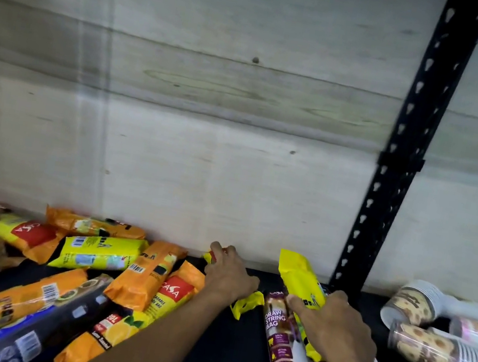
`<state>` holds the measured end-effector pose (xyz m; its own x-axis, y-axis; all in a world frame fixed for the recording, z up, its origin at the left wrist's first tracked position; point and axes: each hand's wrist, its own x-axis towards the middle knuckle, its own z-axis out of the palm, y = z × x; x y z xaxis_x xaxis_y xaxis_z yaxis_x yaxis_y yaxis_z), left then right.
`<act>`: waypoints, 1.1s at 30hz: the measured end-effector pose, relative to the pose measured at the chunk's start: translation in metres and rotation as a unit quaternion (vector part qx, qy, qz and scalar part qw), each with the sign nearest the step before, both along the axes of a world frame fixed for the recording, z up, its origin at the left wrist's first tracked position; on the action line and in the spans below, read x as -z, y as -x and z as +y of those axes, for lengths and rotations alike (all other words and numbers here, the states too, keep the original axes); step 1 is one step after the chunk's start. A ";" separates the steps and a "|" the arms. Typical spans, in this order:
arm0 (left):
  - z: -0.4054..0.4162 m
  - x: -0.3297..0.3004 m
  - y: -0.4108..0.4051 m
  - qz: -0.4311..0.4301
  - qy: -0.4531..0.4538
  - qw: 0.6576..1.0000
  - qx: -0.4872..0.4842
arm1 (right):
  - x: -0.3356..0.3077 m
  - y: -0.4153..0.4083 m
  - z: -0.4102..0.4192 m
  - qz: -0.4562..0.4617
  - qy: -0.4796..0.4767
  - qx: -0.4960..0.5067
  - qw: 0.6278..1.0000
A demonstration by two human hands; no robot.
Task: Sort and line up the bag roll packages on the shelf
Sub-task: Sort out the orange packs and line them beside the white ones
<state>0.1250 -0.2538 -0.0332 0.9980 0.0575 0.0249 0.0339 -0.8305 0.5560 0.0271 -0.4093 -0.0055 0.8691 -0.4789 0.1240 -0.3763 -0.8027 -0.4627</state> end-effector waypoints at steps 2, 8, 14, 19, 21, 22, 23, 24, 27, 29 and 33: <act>0.005 -0.003 0.006 -0.011 0.016 1.000 0.008 | -0.001 -0.001 0.005 -0.003 0.004 0.001 1.000; 0.041 -0.029 0.031 -0.066 0.086 0.994 0.028 | -0.012 -0.003 0.034 -0.006 -0.003 -0.026 1.000; 0.123 -0.066 0.070 -0.113 0.109 0.988 0.009 | -0.028 0.000 0.107 -0.036 -0.008 -0.073 0.997; 0.217 -0.074 0.104 -0.104 0.056 0.991 -0.059 | -0.038 0.001 0.197 -0.048 -0.023 -0.152 0.987; 0.252 -0.072 0.115 -0.099 0.031 0.990 -0.098 | -0.038 0.001 0.235 -0.054 -0.028 -0.193 0.979; 0.270 -0.070 0.121 -0.096 0.021 0.988 -0.119 | -0.037 0.001 0.256 -0.055 -0.028 -0.216 0.974; 0.287 -0.067 0.126 -0.092 0.015 0.986 -0.139 | -0.034 0.000 0.276 -0.057 -0.029 -0.237 0.969; 0.303 -0.063 0.129 -0.091 0.014 0.983 -0.157 | -0.031 -0.001 0.294 -0.058 -0.029 -0.255 0.965; 0.344 -0.051 0.141 -0.089 0.011 0.977 -0.193 | -0.018 -0.003 0.344 -0.066 -0.034 -0.302 0.950; 0.366 -0.042 0.147 -0.085 0.001 0.972 -0.217 | -0.009 -0.004 0.371 -0.067 -0.043 -0.327 0.942; 0.391 -0.029 0.156 -0.096 -0.006 0.961 -0.258 | 0.004 -0.007 0.409 -0.049 -0.028 -0.369 0.928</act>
